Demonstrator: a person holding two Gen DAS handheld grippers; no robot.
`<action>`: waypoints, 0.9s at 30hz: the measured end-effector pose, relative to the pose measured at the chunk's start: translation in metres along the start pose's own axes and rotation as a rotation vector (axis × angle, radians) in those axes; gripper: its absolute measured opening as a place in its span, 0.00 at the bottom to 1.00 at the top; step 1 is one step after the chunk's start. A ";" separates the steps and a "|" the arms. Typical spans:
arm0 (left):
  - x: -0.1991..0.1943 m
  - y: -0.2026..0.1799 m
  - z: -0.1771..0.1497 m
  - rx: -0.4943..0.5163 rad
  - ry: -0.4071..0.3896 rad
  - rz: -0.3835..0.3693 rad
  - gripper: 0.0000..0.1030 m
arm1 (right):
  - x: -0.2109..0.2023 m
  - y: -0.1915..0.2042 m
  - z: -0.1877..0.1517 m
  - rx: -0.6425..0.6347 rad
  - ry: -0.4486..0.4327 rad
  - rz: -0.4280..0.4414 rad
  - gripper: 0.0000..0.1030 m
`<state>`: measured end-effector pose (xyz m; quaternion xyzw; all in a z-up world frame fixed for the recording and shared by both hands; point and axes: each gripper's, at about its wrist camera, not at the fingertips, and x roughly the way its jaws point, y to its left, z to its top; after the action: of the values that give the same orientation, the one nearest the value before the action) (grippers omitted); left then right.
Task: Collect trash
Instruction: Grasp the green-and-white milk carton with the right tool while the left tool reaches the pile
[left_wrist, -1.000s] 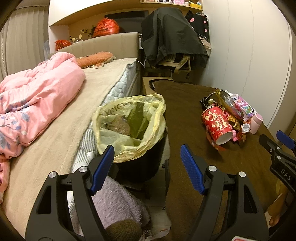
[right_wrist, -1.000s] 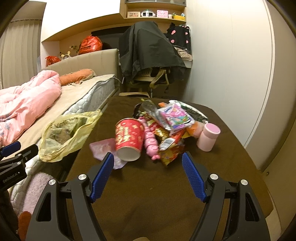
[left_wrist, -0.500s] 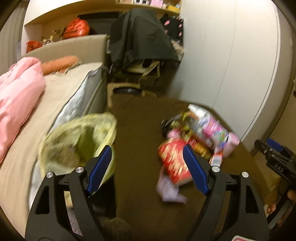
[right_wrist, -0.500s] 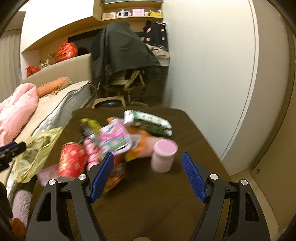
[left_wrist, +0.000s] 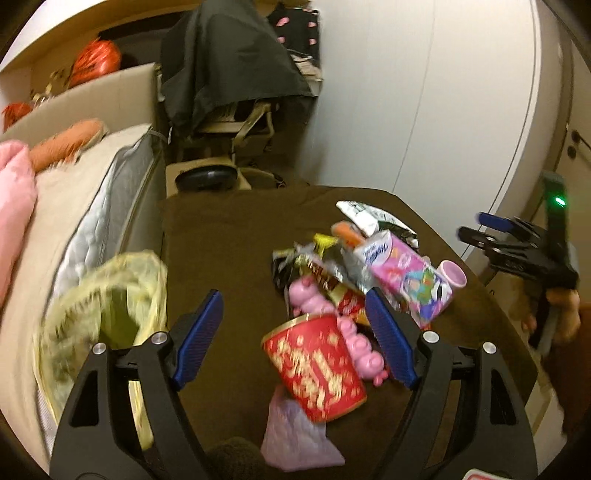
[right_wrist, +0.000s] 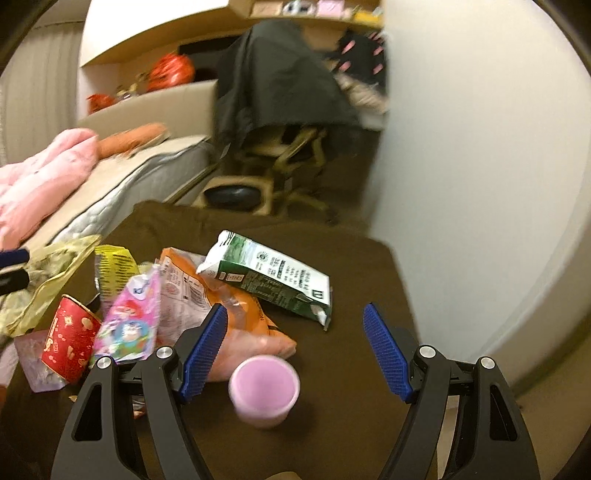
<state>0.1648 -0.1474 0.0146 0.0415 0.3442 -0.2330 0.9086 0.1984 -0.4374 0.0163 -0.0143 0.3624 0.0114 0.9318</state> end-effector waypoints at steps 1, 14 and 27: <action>0.002 0.000 0.005 0.011 -0.001 0.002 0.73 | 0.009 -0.003 0.004 -0.017 0.019 0.019 0.70; 0.039 0.020 -0.001 -0.087 0.093 0.039 0.72 | 0.143 0.000 0.055 -0.332 0.216 0.175 0.70; 0.059 0.046 -0.009 -0.150 0.160 0.090 0.65 | 0.209 0.001 0.069 -0.290 0.252 0.251 0.61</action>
<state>0.2186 -0.1276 -0.0342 0.0072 0.4300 -0.1615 0.8882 0.3988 -0.4320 -0.0744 -0.1042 0.4696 0.1774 0.8586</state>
